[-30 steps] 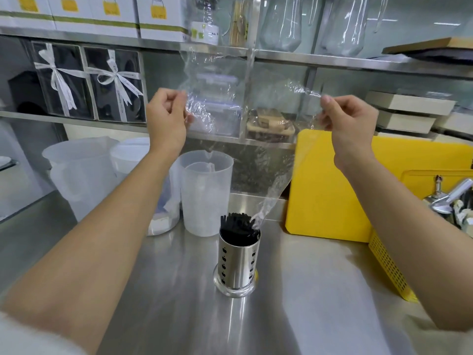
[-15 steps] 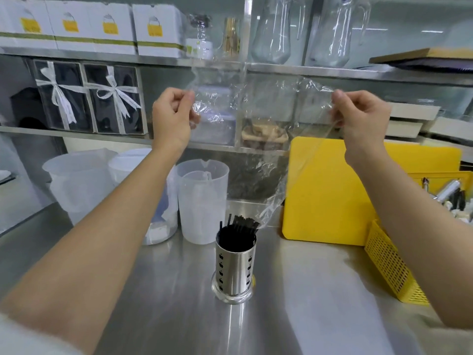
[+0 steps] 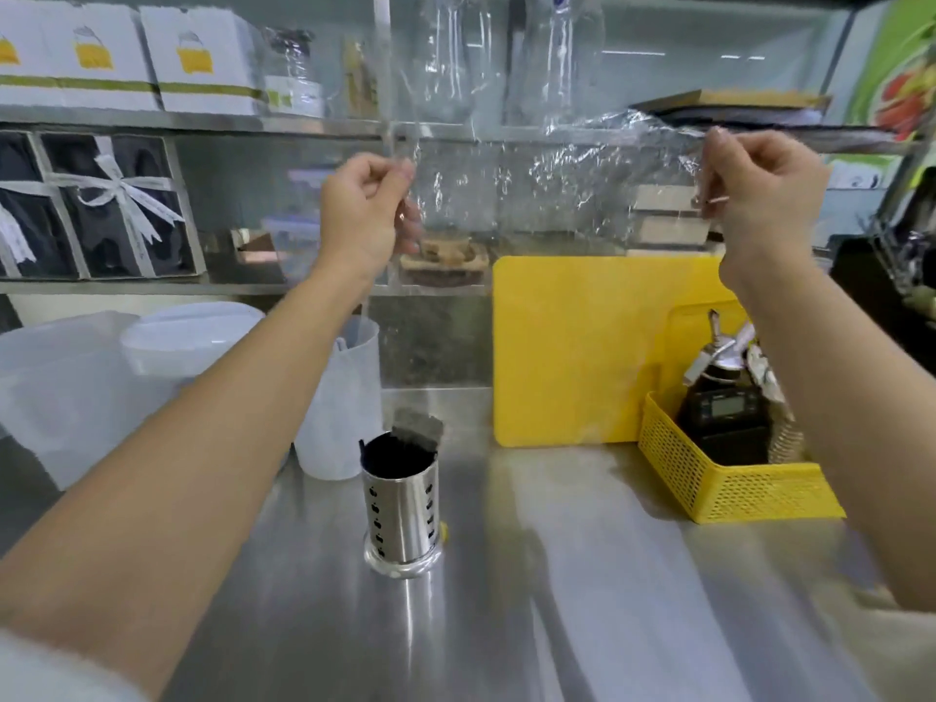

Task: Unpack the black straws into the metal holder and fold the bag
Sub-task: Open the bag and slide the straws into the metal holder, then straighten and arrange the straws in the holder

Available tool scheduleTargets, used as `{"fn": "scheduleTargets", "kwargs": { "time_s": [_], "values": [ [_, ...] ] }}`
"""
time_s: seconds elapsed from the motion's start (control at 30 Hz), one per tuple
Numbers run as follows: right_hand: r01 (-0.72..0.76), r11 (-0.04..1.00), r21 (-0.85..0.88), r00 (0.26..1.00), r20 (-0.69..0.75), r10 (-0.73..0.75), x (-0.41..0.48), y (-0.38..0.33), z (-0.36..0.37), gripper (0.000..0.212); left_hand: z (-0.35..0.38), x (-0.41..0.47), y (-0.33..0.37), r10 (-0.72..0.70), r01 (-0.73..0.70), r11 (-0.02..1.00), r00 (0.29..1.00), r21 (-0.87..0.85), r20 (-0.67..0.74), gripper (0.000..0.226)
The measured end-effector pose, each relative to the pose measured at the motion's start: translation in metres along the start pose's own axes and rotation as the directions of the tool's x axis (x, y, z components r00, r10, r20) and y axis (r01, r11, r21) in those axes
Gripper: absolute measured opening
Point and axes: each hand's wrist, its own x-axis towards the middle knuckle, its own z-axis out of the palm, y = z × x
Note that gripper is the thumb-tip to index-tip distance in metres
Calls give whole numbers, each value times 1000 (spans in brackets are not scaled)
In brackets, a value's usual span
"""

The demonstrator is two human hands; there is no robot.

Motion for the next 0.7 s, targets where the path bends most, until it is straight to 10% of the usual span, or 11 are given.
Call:
{"fn": "scheduleTargets", "kwargs": {
  "time_s": [0.17,0.37,0.7],
  "values": [
    [-222,960,-171,974,3,225,-18,30,-50,14,35,-42,-41,-210,213,976,974,-33,88,18],
    [-573,781,-249,774,149,615,-62,81,-106,29,71,-101,-106,-460,460,888,887,17,28,24],
    [-723,527,-447,529,132,838,-135,168,-166,7,91,-202,-173,-856,848,514,497,128,142,25]
  ]
}}
